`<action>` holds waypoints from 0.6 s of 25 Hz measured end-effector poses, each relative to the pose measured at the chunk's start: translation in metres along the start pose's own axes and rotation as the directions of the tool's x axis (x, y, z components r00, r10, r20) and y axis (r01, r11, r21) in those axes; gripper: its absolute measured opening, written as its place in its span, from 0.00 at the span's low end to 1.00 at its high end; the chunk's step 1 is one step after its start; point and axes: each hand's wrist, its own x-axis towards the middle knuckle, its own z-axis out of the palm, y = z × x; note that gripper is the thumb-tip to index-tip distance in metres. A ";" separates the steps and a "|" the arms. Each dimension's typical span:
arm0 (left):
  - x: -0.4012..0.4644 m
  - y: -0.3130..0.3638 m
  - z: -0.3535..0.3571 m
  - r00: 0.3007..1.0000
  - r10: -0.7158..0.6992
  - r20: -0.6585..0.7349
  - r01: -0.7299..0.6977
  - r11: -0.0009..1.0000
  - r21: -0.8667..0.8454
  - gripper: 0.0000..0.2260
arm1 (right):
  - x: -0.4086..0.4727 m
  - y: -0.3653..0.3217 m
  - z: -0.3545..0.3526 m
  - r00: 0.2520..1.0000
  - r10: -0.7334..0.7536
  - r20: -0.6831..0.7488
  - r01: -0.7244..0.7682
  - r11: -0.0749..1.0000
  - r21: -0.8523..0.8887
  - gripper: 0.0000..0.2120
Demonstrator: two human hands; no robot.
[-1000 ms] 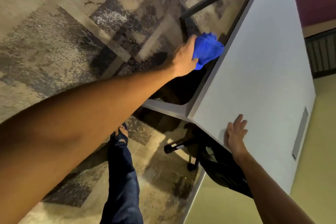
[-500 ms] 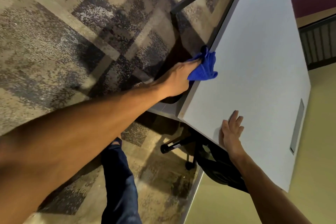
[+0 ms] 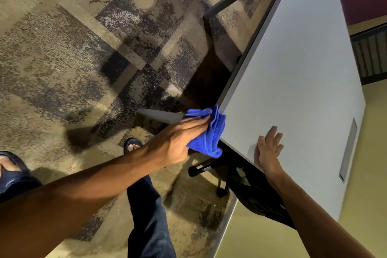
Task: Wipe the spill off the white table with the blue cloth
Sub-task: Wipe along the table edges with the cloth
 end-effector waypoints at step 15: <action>0.141 -0.013 -0.056 0.840 -0.402 -0.365 0.315 0.908 -0.277 0.16 | -0.001 0.004 -0.003 1.000 -0.010 0.016 0.009 1.000 0.014 0.28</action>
